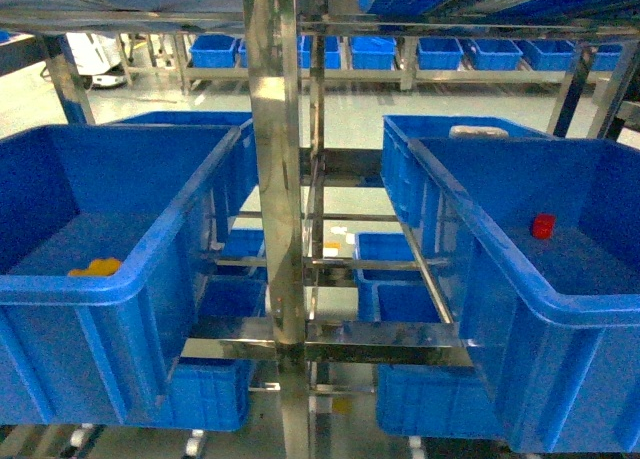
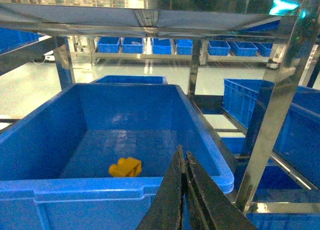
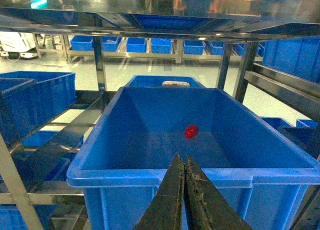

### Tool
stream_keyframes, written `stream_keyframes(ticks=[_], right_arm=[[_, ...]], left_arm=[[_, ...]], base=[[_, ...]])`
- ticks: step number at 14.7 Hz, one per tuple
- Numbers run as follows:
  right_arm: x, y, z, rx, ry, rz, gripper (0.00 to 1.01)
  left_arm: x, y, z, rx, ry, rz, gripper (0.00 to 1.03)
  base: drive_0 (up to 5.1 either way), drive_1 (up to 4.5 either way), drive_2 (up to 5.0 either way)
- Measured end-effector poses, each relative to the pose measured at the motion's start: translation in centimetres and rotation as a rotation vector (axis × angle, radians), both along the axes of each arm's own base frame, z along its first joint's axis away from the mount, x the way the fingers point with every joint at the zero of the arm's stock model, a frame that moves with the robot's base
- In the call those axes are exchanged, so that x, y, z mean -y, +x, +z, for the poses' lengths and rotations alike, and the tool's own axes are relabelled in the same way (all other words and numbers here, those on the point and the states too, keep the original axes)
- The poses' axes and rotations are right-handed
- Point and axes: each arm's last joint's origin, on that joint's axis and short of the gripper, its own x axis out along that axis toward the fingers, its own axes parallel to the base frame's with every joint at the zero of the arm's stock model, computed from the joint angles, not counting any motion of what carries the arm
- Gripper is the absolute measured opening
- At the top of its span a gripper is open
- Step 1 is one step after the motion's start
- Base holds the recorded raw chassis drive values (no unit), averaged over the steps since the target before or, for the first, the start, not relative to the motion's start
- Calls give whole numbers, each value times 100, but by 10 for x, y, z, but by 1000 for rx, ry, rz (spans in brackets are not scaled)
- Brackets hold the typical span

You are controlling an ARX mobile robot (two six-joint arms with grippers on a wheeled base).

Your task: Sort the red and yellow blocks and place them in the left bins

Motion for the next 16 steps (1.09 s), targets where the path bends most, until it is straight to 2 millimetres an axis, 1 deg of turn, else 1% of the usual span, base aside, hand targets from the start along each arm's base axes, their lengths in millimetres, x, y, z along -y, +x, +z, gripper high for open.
stream_keyframes(ticks=[6, 7, 8, 9, 10, 12, 13, 16], right_arm=[[0, -9, 0, 1, 0, 0, 2], [0, -11, -2, -13, 0, 0, 2], [0, -19, -6, -38, 0, -1, 2], [0, -21, -1, 12, 0, 3, 2], [0, -20, -5, -18, 0, -1, 2], [0, -20, -4, -11, 0, 0, 2], [0, -20, -4, -10, 0, -1, 3], [0, -20, -4, -10, 0, 0, 44]], left_arm=[[0, -9, 0, 3, 0, 0, 2], [0, -14, -4, -33, 0, 0, 2], [0, -20, -4, -11, 0, 3, 2], [0, -19, -3, -8, 2, 0, 2], [0, -19, -4, -17, 3, -1, 2], [0, -19, -4, -13, 2, 0, 3], [0, -19, -4, -13, 3, -1, 16], [0, -19, -4, -13, 3, -2, 57]], base=[[0, 0, 0], [0, 0, 0], [0, 0, 0], [0, 0, 0], [0, 0, 0], [0, 0, 0], [0, 0, 0], [0, 0, 0]])
